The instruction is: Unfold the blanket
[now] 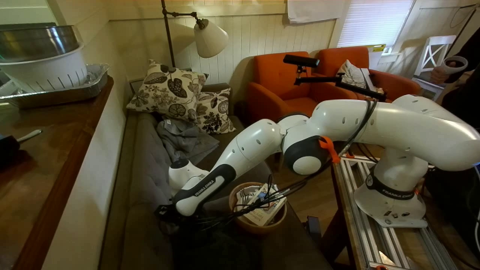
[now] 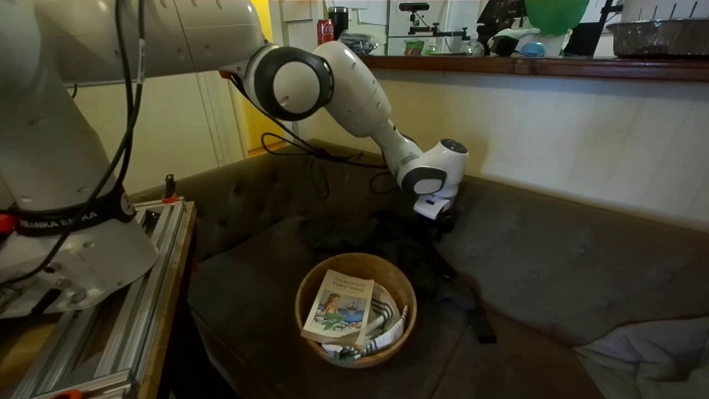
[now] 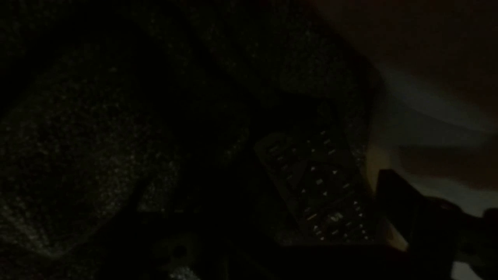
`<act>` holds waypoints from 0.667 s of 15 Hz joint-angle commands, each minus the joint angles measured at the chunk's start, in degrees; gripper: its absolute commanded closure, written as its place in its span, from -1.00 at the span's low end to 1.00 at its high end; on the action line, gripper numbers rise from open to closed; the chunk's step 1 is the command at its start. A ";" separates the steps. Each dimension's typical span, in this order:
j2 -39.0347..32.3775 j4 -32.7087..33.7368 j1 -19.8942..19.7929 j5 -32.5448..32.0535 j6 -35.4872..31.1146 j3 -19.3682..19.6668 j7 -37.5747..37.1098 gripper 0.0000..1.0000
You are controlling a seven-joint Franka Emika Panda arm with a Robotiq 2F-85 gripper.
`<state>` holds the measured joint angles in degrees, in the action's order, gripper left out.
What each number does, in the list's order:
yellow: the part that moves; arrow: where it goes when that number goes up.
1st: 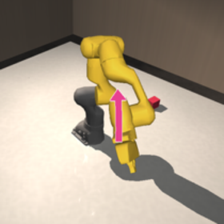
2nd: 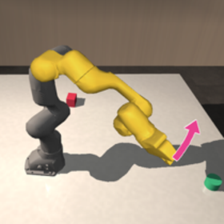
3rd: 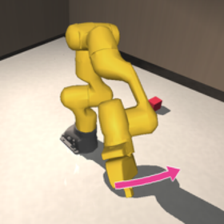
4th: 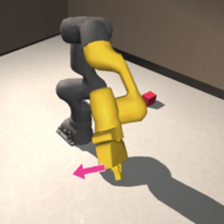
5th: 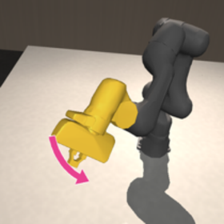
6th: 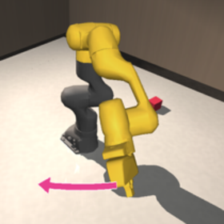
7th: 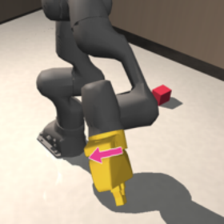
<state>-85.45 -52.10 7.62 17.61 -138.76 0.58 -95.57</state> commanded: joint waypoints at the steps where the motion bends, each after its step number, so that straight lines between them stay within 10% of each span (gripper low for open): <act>1: 0.01 1.63 -0.40 -2.81 5.56 -0.33 0.55 -1.00; 10: 0.23 2.44 -0.03 -4.19 17.32 0.20 0.19 -1.00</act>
<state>-85.23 -50.51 7.38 15.40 -123.39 0.63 -94.14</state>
